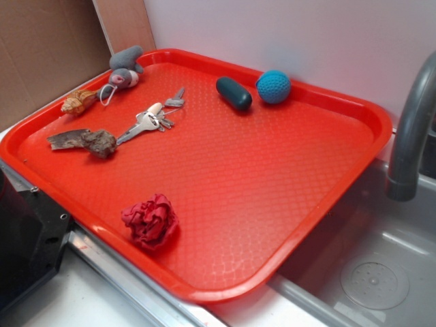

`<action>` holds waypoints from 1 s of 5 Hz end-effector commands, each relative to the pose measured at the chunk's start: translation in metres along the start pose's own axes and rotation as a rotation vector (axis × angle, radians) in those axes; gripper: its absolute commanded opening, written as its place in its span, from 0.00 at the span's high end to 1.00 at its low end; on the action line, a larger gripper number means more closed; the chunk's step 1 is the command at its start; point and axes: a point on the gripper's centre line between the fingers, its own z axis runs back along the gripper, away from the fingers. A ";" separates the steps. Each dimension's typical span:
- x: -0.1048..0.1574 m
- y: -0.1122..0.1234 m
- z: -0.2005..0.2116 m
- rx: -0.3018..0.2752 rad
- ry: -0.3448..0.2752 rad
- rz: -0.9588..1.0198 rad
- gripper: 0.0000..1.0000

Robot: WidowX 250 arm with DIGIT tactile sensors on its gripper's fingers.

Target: Grab the wood chip.

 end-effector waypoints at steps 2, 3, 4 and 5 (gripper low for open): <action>0.012 0.035 -0.029 0.022 -0.029 -0.145 0.00; 0.021 0.062 -0.050 -0.026 -0.067 -0.359 0.00; 0.024 0.084 -0.070 -0.040 -0.080 -0.457 0.00; 0.022 0.111 -0.100 -0.033 -0.077 -0.542 0.00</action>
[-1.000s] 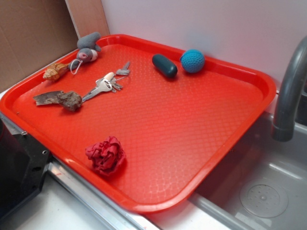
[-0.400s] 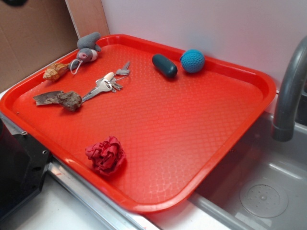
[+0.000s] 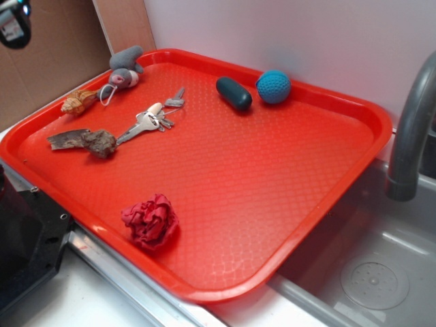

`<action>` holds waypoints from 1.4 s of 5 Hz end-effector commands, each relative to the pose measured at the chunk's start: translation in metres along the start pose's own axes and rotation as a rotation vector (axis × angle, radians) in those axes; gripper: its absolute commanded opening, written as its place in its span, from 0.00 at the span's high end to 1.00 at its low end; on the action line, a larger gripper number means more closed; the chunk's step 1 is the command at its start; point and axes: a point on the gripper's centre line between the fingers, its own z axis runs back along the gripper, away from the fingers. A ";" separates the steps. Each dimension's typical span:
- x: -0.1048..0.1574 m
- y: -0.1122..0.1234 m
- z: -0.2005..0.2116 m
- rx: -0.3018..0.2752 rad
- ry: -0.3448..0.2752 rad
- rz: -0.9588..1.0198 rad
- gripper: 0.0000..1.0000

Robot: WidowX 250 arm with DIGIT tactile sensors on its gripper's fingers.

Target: Grab the wood chip.

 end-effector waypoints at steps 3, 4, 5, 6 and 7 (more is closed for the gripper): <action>-0.013 0.040 -0.099 0.039 0.036 -0.268 0.00; -0.017 0.048 -0.112 0.038 0.069 -0.276 0.00; -0.022 0.046 -0.130 0.026 0.119 -0.312 0.00; -0.024 0.032 -0.143 0.015 0.165 -0.345 0.00; -0.020 0.027 -0.159 0.013 0.216 -0.360 0.00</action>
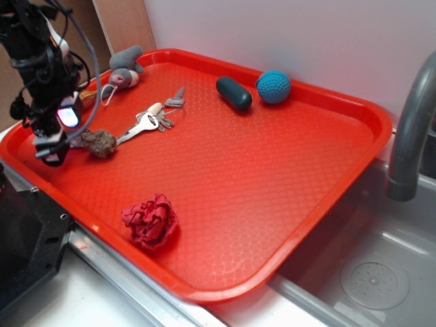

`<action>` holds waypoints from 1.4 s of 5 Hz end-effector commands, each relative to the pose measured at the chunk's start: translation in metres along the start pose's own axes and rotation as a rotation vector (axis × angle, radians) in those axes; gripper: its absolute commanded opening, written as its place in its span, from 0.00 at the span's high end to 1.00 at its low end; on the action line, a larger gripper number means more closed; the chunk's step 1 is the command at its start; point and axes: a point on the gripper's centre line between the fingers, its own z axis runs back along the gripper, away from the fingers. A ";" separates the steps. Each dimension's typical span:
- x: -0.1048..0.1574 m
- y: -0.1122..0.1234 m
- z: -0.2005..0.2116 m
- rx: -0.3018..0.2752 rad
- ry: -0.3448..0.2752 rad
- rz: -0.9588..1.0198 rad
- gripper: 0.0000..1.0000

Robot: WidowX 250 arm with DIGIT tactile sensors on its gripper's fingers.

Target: Grab the wood chip.

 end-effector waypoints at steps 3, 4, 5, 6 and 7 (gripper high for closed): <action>0.021 0.005 0.000 0.068 0.021 0.004 1.00; 0.023 -0.011 0.050 0.111 0.006 0.099 1.00; 0.050 -0.026 0.099 0.176 0.004 0.288 1.00; 0.078 -0.036 0.147 0.139 0.029 0.399 1.00; 0.113 -0.046 0.167 0.090 0.084 0.522 1.00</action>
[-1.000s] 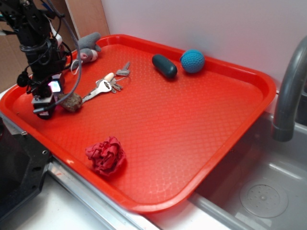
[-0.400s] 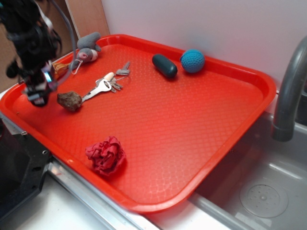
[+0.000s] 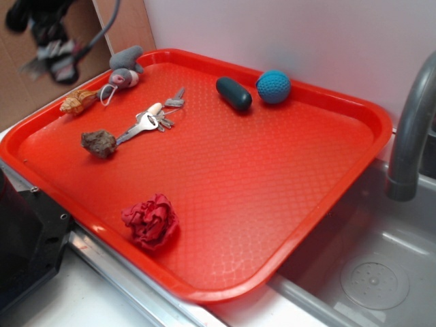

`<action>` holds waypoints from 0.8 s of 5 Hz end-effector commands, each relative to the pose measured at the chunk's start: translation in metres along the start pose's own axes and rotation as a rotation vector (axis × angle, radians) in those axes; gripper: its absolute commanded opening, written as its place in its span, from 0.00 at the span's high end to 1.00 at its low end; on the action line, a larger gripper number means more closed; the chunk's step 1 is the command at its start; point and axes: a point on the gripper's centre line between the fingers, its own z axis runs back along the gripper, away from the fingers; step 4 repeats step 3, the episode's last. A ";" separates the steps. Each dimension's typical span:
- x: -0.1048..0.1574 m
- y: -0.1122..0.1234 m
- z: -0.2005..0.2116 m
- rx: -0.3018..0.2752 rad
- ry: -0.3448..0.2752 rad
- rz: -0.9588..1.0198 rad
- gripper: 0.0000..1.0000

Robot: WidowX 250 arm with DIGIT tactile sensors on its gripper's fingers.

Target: Grab the wood chip.

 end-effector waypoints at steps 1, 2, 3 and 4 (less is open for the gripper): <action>0.064 -0.032 0.043 -0.071 0.036 0.186 1.00; 0.080 -0.031 0.039 -0.122 0.011 0.292 1.00; 0.086 -0.024 0.030 -0.140 -0.009 0.318 1.00; 0.086 -0.024 0.030 -0.140 -0.009 0.318 1.00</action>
